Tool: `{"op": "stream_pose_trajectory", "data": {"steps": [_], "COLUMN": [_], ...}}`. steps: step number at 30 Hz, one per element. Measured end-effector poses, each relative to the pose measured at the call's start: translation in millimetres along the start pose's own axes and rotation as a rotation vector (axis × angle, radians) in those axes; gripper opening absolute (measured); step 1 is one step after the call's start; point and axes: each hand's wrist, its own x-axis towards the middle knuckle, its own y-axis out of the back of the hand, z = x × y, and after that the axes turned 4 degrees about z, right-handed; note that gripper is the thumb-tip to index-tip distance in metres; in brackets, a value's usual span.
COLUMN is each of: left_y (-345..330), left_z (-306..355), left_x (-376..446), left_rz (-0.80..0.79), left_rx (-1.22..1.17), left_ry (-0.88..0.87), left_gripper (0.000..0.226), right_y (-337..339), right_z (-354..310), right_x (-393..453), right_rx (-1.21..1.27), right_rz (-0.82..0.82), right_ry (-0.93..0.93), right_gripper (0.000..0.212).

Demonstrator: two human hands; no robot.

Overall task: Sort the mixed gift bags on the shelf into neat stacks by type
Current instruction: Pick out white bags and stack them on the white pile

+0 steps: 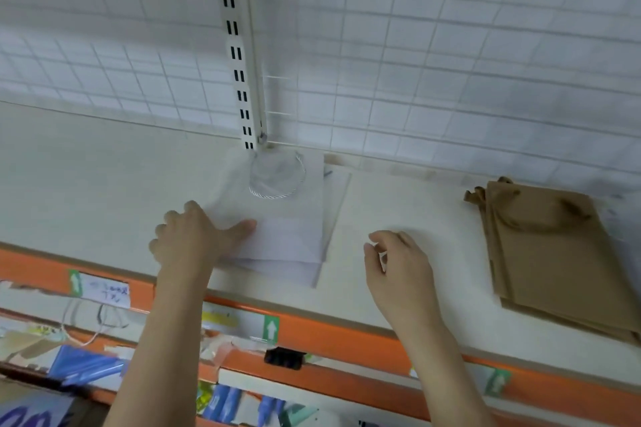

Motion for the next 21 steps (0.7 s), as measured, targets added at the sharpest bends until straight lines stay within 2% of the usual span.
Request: {"op": "stream_pose_trajectory", "data": {"steps": [3, 5, 10, 15, 21], "left_y": [5, 8, 15, 26, 35], "left_z": [-6, -12, -38, -67, -77], "left_x": [14, 17, 8, 3, -2], "left_rz": [-0.086, -0.097, 0.026, 0.116, 0.104], "left_rx": [-0.129, -0.206, -0.480, -0.739, -0.857], "left_ry": [0.025, 0.009, -0.038, -0.026, -0.032], "left_gripper": [0.084, 0.075, 0.044, 0.039, 0.050], "right_y": [-6, -11, -21, -30, -47], "right_z": [-5, -10, -26, -48, -67], "right_x": [1, 3, 25, 62, 85], "right_rx": [-0.016, -0.028, -0.093, -0.333, -0.429], "right_rz": [-0.001, -0.019, -0.058, -0.373, -0.626], "right_ry": [-0.031, -0.038, -0.067, -0.174, -0.229], "right_gripper": [0.024, 0.025, 0.021, 0.059, 0.075]}}
